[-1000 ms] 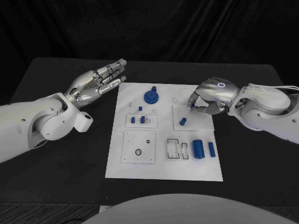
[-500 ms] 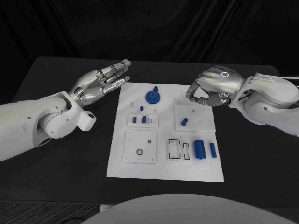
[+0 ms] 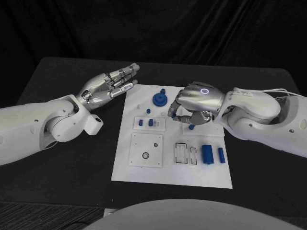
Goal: Assemble the parts on the task board
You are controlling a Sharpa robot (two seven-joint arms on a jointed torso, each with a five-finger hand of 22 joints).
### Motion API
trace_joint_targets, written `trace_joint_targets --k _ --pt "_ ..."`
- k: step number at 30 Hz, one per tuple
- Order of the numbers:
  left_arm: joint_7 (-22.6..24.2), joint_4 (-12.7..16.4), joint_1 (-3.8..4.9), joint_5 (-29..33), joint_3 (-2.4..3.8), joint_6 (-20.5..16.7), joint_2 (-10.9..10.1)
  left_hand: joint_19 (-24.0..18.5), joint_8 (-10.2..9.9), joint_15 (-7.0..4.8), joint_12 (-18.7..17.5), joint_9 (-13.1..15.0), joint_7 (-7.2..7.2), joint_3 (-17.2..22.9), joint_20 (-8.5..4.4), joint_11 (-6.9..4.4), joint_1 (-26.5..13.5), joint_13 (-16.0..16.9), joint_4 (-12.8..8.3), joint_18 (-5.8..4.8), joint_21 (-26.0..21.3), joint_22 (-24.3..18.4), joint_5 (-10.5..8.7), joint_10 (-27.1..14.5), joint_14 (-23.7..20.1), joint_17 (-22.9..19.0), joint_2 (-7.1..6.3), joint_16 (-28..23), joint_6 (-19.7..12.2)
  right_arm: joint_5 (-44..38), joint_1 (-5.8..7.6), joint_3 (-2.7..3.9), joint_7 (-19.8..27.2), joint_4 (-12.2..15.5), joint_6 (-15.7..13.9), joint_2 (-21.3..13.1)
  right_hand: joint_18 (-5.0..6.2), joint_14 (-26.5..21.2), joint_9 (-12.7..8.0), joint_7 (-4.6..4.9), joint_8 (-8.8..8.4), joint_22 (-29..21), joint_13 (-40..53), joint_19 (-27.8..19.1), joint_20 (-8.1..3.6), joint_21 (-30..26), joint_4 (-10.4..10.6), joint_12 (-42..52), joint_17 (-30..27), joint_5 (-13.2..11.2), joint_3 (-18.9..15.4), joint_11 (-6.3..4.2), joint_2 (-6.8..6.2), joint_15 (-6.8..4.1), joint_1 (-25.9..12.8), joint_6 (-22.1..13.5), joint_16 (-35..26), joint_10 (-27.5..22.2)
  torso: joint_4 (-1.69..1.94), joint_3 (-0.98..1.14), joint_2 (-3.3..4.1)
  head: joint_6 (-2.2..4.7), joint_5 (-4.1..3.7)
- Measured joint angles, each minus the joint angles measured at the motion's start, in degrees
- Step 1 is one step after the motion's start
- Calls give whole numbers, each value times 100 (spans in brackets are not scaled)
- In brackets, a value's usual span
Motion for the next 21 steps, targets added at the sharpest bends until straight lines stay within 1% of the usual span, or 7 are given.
trace_joint_targets --k 3,6,9,13,16,20,21 --pt "-10 6 -6 0 0 2 -17 0 0 0 0 0 20 -16 0 25 0 0 -16 0 0 -25 0 -19 0 0 0 0 20 -27 -67 0 9 45 27 144 0 0 0 0 0 0 -4 0 0 3 -52 -9 31 62 25 0 8 0 8 0 0 0 0 3 0 0 51" --pt "-27 12 -15 0 0 5 -25 0 0 0 0 5 26 -16 0 42 21 0 -16 0 0 -49 0 -3 0 -2 20 0 26 -84 -112 1 20 88 42 267 0 0 0 0 0 0 -4 0 0 25 -52 -13 43 62 25 0 16 0 16 0 0 0 0 5 -1 0 79" --pt "-45 27 -19 0 0 7 -31 0 17 0 0 5 41 -16 0 42 20 -1 -16 0 0 -54 17 -2 0 -4 20 0 41 -143 -143 2 26 104 70 379 0 0 -1 0 0 -1 -3 0 0 25 -52 -24 46 62 25 0 16 0 16 0 0 0 1 5 -9 0 91" --pt "-72 55 -20 1 0 7 -44 0 22 0 6 12 69 -16 0 42 46 -1 -16 0 0 -113 38 -2 0 -5 46 0 78 -202 -204 6 22 116 132 491 0 0 -1 0 -22 -1 -3 0 0 25 -68 -33 36 39 9 0 16 1 16 0 0 0 5 13 -27 0 98" --pt "-89 65 -20 1 0 2 -41 -21 22 0 22 12 62 -16 -20 42 46 -1 -16 0 0 -127 38 -2 0 -5 46 0 103 -237 -283 5 19 122 178 556 0 1 -1 0 -22 -1 -1 0 0 25 -68 -34 36 33 9 0 16 1 16 0 0 0 5 19 -33 0 122" --pt "-110 81 -20 1 0 -3 -34 -21 22 0 22 12 62 -16 -20 41 46 -1 -16 0 0 -132 38 -2 0 -5 46 0 103 -269 -371 2 17 118 225 629 0 1 -1 0 -22 -1 1 0 0 24 -68 -46 36 33 9 0 15 1 16 0 0 0 5 17 -33 0 163" --pt "-114 85 -20 1 0 -4 -34 -21 22 0 22 12 62 -16 -20 41 46 -1 -16 0 0 -132 38 -2 0 -5 46 0 103 -275 -389 2 17 117 235 638 0 1 -1 13 -22 -1 1 -10 10 24 -68 -50 36 32 8 0 15 1 16 -13 0 0 5 16 -34 0 172"
